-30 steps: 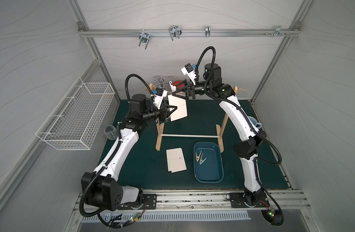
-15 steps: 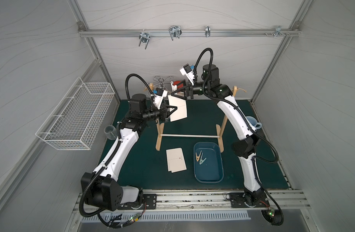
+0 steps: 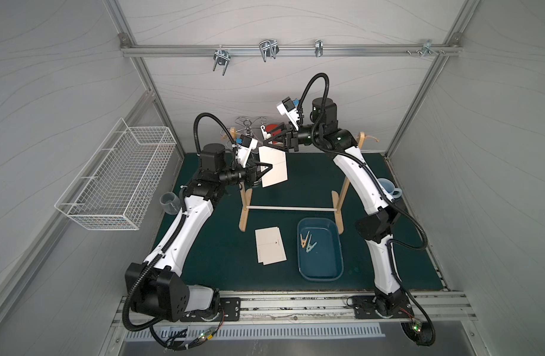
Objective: Remove the postcards from the strings
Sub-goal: Remove the clamp from the clothesline.
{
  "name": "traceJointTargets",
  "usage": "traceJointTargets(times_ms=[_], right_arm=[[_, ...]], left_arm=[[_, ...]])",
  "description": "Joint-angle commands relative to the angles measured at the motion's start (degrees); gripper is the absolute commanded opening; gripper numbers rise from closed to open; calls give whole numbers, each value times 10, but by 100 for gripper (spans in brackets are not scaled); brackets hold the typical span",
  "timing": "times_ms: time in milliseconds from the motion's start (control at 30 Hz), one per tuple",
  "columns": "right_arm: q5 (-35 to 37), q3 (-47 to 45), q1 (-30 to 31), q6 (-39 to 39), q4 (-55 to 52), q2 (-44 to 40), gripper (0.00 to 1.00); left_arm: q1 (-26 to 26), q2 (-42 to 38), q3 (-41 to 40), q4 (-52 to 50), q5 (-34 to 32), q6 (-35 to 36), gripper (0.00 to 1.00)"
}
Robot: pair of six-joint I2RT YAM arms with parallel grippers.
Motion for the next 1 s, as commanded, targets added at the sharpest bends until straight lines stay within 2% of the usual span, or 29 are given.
traceJointTargets(times_ms=[0,200,433,967], right_arm=[[-42,-8,-2,10,8,-2,55],[-61,-11,-8,33,34,-2,49],[-65,-14,-8,34,35,-1,47],[-68,-15,-8,35,37,-1,33]], left_arm=[[1,7,27,12,16,13,0],[2,6,30,10,18,13,0],[3,6,31,8,20,13,0],[3,7,32,8,21,13,0]])
